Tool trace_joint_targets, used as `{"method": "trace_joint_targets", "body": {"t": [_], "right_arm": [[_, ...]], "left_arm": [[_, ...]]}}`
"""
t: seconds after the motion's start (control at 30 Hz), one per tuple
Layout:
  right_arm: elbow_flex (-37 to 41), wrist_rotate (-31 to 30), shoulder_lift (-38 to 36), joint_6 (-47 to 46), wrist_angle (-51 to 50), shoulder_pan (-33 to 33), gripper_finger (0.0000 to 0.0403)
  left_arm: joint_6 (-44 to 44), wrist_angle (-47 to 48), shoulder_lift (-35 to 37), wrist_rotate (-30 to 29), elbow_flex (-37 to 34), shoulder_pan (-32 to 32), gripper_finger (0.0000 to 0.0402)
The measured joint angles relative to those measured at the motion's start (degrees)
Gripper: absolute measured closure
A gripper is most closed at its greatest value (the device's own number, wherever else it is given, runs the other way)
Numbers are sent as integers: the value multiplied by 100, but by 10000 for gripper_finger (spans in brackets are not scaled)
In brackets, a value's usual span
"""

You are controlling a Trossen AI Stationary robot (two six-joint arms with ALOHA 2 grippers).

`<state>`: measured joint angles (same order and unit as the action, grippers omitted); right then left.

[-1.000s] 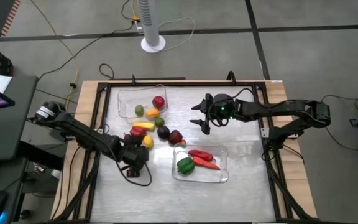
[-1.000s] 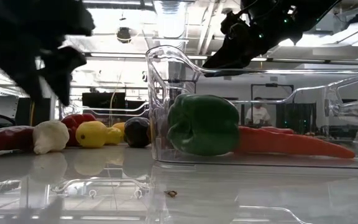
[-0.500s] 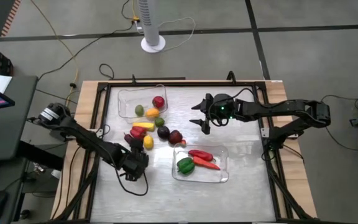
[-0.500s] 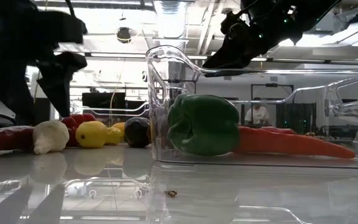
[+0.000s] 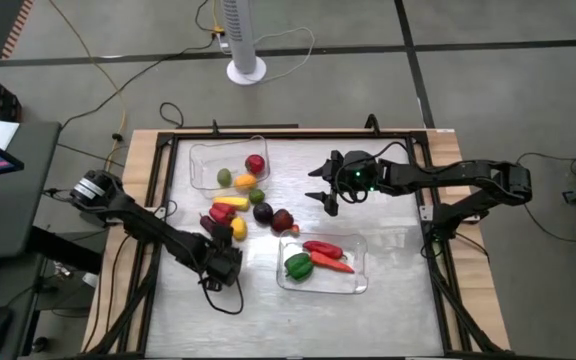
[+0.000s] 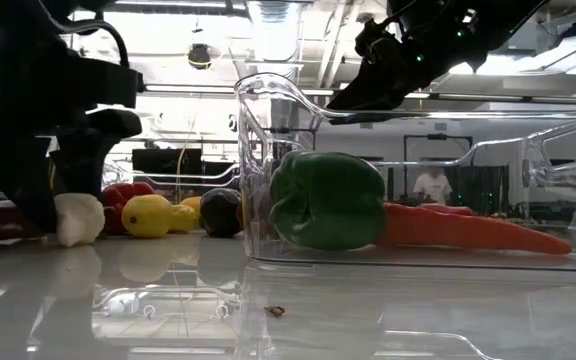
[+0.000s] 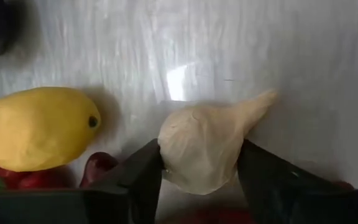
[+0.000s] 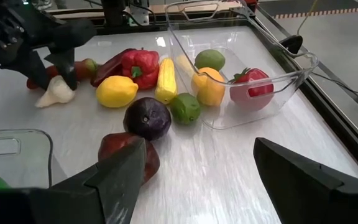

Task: Sort produce into baskets
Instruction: Put the white garlic into the bottom transparent bin

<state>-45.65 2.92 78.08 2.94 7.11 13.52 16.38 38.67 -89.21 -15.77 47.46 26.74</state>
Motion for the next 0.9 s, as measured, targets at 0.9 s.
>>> {"method": "trace_joint_targets", "body": {"t": [0.9], "right_arm": [[2, 1, 0, 11, -31, 13, 78]], "left_arm": [[-2106, -3095, 463, -891, 911, -639, 257]]}}
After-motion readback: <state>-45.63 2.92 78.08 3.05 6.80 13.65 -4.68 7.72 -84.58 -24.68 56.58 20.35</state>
